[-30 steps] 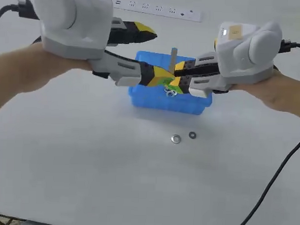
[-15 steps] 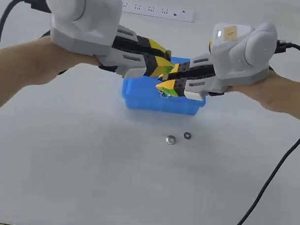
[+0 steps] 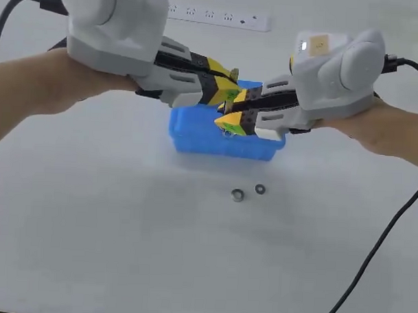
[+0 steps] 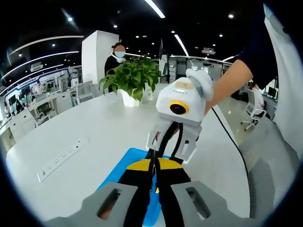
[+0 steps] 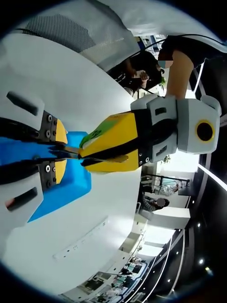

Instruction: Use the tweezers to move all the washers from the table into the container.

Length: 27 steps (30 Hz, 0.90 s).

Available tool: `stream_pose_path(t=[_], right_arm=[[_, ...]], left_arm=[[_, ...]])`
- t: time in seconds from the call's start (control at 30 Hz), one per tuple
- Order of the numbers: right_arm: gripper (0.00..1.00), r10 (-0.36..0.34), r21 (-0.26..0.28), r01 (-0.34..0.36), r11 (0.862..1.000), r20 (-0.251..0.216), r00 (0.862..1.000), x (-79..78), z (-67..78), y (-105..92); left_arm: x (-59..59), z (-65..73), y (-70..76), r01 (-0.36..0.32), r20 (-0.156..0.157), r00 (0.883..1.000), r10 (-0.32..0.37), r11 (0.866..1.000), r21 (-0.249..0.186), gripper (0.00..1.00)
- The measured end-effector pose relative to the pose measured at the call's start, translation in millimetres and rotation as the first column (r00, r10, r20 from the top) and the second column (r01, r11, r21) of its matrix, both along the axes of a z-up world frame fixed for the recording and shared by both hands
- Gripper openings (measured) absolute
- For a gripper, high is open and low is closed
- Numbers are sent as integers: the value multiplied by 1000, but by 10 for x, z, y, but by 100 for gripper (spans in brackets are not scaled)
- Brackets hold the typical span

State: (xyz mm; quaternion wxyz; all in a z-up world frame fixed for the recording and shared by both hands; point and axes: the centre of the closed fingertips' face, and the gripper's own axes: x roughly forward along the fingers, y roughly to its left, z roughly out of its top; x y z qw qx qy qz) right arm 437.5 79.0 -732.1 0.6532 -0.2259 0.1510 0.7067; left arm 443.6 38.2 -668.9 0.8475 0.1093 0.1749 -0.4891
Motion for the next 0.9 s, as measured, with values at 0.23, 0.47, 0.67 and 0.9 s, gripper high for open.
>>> stream_pose_path(t=[0.23,0.47,0.67,0.9], right_arm=[[11,-3,8,3,1000,10,1000,17,35,10],[12,-13,8,13,1000,13,1000,19,70,13],[18,-32,14,32,999,14,999,34,103,-1],[30,-85,17,85,996,-9,996,63,134,-116]], left_arm=[[-1,54,-10,8,18,1000,-8,1000,-1,6],[16,77,-16,28,43,999,-28,999,16,6],[16,100,-13,37,54,998,-39,999,29,6],[5,160,6,32,60,998,-34,999,26,6]])
